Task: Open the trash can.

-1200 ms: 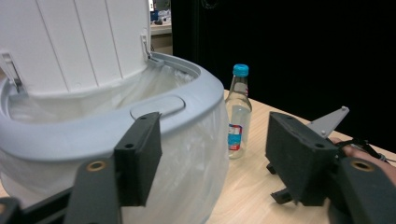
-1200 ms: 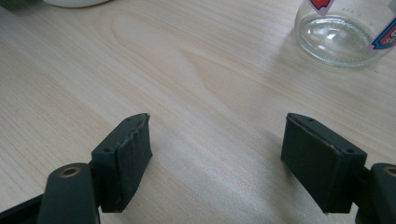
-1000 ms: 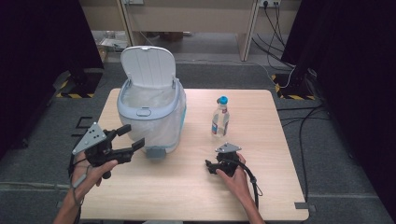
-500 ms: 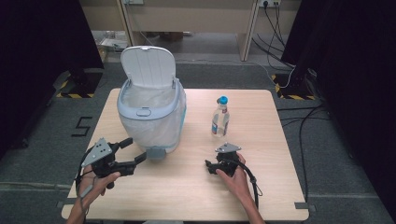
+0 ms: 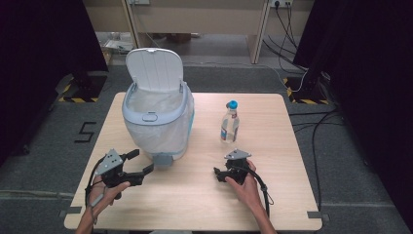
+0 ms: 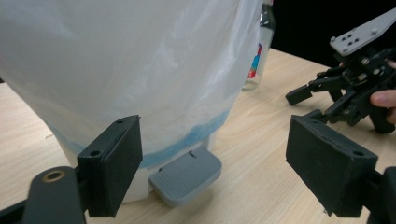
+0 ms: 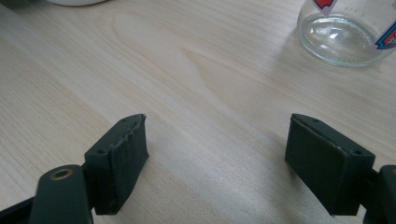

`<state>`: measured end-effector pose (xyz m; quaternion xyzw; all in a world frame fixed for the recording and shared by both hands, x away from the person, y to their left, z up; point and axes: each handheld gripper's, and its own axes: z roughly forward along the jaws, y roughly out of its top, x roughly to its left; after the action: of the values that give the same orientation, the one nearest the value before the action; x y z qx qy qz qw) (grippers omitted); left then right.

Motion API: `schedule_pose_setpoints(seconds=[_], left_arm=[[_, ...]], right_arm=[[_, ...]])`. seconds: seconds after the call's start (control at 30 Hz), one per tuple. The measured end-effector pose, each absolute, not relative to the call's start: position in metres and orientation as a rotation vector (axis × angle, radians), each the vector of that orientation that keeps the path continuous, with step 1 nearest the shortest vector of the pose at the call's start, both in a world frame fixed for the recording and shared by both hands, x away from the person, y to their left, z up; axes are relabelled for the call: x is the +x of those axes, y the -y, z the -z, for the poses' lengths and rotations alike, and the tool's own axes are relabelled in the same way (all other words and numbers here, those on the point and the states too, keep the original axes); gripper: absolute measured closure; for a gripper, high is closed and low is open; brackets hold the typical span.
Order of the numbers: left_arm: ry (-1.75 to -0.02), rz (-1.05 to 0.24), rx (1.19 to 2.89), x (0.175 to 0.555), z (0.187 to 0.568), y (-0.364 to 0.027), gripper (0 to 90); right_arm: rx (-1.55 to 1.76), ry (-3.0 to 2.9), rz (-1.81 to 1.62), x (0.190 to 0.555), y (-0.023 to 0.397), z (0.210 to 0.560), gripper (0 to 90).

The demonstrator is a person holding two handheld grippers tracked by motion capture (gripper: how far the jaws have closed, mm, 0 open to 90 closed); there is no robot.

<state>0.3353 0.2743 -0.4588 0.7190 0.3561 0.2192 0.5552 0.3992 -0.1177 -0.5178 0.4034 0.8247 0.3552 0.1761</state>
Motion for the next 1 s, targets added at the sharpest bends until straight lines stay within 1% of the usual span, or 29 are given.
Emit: schedule_pose_setpoints(seconds=[0.3, 0.43, 0.63, 0.9, 1.0], left_arm=[[-0.88, -0.506, 1.759, 0.341, 0.482, -0.276, 17.5], [-0.965, -0.473, 1.835, 0.347, 0.5, -0.278, 17.1], [-1.034, -0.466, 1.915, 0.35, 0.515, -0.28, 15.4], [-1.084, -0.444, 1.979, 0.35, 0.523, -0.278, 14.7], [-1.109, -0.419, 2.016, 0.351, 0.525, -0.279, 15.0]], right_arm=[[1.142, -2.336, -1.005, 0.399, 0.118, 0.518, 20.8], [1.141, -2.336, -1.008, 0.399, 0.118, 0.518, 20.6], [1.141, -2.336, -1.007, 0.399, 0.118, 0.518, 20.5], [1.142, -2.336, -1.004, 0.399, 0.118, 0.518, 20.5], [1.143, -2.337, -1.005, 0.399, 0.118, 0.518, 20.5]])
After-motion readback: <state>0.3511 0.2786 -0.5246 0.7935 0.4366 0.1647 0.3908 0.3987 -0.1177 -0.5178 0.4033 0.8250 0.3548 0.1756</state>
